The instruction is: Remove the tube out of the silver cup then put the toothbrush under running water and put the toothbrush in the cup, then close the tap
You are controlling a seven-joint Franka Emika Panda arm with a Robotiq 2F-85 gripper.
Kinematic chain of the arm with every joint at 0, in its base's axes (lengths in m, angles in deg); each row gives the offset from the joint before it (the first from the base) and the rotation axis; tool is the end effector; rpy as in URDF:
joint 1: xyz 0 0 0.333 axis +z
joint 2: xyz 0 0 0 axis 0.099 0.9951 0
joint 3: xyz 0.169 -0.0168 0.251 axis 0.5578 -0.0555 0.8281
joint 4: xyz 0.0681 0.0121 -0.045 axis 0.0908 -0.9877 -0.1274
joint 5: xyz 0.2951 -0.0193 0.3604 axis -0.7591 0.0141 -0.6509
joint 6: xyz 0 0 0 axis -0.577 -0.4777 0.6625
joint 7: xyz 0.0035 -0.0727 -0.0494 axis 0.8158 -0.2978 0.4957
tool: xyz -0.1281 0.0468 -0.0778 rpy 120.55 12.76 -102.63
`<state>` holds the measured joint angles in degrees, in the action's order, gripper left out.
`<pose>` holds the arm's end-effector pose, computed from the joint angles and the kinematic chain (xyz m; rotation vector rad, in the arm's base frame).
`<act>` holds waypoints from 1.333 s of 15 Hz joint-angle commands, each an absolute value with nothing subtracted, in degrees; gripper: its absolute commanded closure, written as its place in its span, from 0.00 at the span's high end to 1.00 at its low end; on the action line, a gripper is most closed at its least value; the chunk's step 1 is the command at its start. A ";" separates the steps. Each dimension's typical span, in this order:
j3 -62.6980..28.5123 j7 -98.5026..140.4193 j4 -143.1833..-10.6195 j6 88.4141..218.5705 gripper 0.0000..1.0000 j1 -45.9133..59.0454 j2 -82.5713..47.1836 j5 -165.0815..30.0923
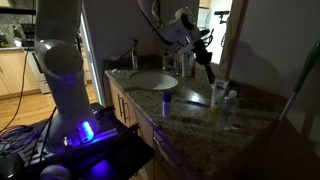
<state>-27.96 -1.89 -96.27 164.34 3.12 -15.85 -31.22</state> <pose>0.6722 -0.2196 0.2454 2.5856 -0.3069 0.3932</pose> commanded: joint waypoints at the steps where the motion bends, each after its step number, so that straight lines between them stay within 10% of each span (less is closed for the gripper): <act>1: -29.67 -5.84 -96.36 166.76 0.00 4.13 -10.35 -26.40; 5: -29.96 -9.10 -94.72 169.62 0.00 4.29 -5.14 -24.96; 6: -30.10 -9.68 -94.42 169.38 0.27 4.54 -4.33 -25.18; 17: -26.97 9.23 -100.30 163.11 0.96 0.84 -18.23 -51.94; 20: -27.88 10.10 -100.48 154.18 1.00 0.36 -21.36 -54.74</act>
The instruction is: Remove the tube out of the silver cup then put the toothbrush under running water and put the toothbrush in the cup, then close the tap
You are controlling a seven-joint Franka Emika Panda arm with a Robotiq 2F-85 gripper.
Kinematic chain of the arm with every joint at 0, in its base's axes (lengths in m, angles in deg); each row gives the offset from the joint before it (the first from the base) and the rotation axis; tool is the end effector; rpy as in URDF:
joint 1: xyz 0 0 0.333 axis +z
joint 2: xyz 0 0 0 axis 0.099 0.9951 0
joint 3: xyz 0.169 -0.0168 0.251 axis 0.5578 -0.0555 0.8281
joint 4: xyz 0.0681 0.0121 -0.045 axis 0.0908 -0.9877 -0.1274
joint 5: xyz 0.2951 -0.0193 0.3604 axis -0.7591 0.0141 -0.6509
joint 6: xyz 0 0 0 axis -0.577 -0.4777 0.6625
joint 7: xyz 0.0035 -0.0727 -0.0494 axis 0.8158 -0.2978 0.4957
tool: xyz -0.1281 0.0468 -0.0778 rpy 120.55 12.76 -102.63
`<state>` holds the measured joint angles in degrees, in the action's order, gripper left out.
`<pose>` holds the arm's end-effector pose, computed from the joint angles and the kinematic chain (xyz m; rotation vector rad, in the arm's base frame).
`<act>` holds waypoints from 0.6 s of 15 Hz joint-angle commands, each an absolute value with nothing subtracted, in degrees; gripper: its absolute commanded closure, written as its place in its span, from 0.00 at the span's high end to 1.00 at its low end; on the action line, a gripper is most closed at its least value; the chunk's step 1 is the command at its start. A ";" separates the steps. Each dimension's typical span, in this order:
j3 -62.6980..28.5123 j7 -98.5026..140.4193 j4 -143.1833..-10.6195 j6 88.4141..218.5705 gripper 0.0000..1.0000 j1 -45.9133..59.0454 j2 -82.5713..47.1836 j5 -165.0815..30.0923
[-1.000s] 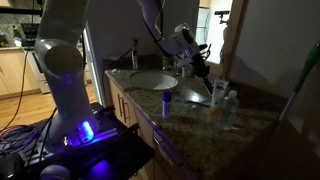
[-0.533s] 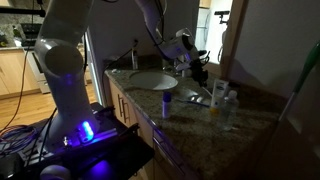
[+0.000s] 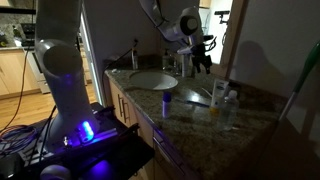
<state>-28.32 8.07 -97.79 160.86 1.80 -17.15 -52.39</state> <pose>0.6496 -0.2332 0.2375 2.7778 -0.5483 0.2857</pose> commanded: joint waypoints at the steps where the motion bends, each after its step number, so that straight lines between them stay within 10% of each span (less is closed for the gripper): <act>1: -27.95 10.03 -100.66 151.24 1.00 -0.02 -22.19 -54.81; 9: -27.60 5.47 -97.78 145.51 1.00 -1.28 -19.30 -56.61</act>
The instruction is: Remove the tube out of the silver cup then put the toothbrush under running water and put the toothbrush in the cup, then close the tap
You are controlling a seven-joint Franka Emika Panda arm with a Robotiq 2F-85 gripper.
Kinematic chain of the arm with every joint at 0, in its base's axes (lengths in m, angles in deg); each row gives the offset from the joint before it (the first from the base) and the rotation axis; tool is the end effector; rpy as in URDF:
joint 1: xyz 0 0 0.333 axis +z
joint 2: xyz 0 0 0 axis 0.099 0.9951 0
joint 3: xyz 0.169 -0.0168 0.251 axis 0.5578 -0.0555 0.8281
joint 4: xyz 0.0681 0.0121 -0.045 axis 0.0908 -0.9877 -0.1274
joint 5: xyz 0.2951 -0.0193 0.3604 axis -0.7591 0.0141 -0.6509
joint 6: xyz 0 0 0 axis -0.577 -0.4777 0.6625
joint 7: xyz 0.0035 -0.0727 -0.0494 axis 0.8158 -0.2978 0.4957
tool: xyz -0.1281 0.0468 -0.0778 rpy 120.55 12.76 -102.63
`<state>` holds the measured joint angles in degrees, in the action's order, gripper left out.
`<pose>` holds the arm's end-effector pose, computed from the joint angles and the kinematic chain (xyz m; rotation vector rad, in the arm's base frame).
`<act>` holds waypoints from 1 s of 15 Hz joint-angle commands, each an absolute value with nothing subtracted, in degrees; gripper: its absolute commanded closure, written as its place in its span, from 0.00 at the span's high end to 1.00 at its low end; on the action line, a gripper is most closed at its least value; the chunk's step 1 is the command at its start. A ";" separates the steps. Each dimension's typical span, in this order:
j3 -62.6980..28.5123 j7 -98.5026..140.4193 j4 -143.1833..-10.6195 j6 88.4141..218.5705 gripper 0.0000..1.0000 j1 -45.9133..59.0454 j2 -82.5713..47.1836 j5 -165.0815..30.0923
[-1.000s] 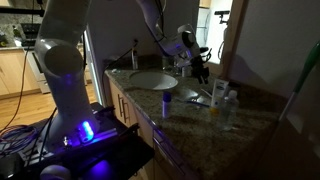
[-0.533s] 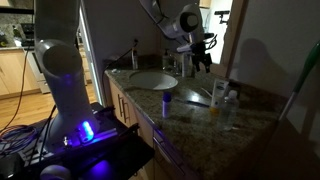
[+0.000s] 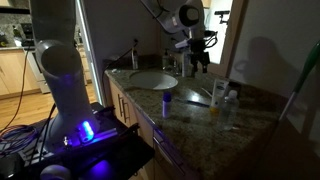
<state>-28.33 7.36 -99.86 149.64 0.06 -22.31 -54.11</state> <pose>0.6081 -0.2502 0.2572 2.7773 -0.7002 0.0826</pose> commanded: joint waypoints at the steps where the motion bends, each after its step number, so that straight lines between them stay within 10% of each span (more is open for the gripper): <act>1: -27.77 4.49 -98.47 143.93 1.00 -1.71 -19.24 -57.96; 15: -31.43 -9.39 -100.29 150.01 1.00 -5.87 -12.62 -64.89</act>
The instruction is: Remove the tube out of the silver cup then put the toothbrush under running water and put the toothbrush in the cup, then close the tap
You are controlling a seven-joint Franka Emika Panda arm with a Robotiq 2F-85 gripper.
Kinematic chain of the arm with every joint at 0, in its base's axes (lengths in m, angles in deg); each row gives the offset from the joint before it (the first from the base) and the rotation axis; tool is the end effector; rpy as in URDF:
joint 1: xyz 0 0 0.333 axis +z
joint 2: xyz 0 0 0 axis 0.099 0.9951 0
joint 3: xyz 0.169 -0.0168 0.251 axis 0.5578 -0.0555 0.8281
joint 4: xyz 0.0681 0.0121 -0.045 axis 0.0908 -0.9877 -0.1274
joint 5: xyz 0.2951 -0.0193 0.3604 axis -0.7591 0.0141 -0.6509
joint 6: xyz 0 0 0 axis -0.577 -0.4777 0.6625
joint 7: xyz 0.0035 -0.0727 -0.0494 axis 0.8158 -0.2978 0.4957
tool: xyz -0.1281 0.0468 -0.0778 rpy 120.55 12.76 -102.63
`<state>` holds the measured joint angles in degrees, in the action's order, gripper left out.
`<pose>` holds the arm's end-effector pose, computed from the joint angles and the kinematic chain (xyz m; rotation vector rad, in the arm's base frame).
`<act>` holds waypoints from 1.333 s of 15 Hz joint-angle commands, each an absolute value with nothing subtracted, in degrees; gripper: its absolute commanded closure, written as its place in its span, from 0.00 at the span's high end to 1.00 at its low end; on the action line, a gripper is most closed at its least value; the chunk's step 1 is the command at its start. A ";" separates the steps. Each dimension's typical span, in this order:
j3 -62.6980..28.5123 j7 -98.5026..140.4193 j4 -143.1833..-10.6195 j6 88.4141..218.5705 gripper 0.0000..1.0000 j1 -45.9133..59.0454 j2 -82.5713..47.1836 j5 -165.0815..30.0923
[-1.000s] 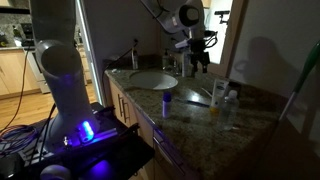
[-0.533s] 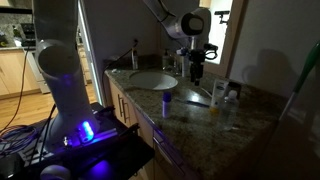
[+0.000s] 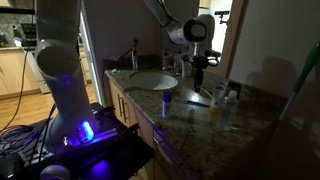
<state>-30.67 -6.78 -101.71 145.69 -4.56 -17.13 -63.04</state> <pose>0.5442 -0.3036 0.1805 2.6137 -1.3578 -0.1660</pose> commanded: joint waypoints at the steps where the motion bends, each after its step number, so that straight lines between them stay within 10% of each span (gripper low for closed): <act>1: -31.79 -10.47 -100.53 152.65 1.00 -6.20 -11.61 -65.33; 11: -33.25 -11.17 -101.50 159.20 1.00 -6.17 -7.74 -67.50; 12: -33.13 -10.99 -101.54 159.09 0.75 -6.42 -7.38 -67.88; 20: -32.48 -10.15 -101.72 159.61 0.24 -7.27 -7.18 -71.93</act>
